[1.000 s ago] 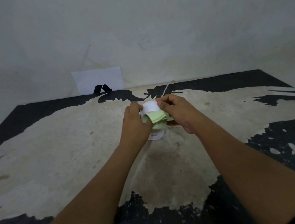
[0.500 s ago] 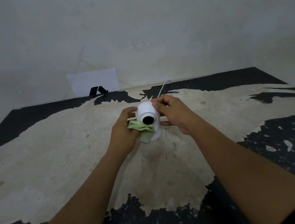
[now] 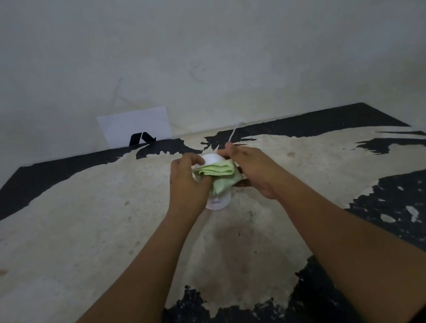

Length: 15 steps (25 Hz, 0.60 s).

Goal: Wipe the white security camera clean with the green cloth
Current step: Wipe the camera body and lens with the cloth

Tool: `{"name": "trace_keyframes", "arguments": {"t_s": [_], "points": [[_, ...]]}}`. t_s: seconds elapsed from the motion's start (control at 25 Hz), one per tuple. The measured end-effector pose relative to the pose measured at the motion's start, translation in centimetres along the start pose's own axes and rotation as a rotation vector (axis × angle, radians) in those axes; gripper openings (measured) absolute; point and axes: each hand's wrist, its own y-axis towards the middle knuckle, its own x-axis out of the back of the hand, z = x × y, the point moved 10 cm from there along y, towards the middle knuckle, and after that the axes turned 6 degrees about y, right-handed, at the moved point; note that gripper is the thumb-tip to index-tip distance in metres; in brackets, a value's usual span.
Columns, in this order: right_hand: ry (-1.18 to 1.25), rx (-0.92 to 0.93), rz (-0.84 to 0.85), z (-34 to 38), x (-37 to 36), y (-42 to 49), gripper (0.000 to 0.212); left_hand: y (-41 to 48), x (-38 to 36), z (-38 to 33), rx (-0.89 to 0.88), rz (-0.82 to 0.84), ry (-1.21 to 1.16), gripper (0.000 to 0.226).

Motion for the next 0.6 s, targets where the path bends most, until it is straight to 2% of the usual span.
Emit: {"name": "trace_keyframes", "arguments": {"t_s": [0.08,0.2,0.32,0.4,0.48,0.6], "points": [[-0.001,0.054,0.066,0.6,-0.1,-0.6,0.046,0.4,0.9,-0.9,-0.042,-0.003,0.054,0.007],[-0.09,0.264,0.052,2.8,0.0,-1.3,0.039,1.1,1.5,-2.3,-0.026,0.059,-0.062,0.003],[-0.117,0.391,-0.002,5.5,-0.1,-1.7,0.013,1.5,2.0,-3.9,-0.039,0.106,-0.176,0.017],[-0.104,0.447,-0.076,7.1,0.9,-1.5,0.009,1.9,2.8,-3.9,-0.066,0.061,-0.165,0.016],[-0.069,0.486,-0.21,8.4,3.0,-1.2,0.01,2.3,3.4,-2.0,-0.006,0.012,-0.172,0.015],[-0.195,0.464,-0.332,8.8,4.2,-0.3,0.01,2.5,2.2,1.1,0.128,0.071,-0.183,0.024]]}}
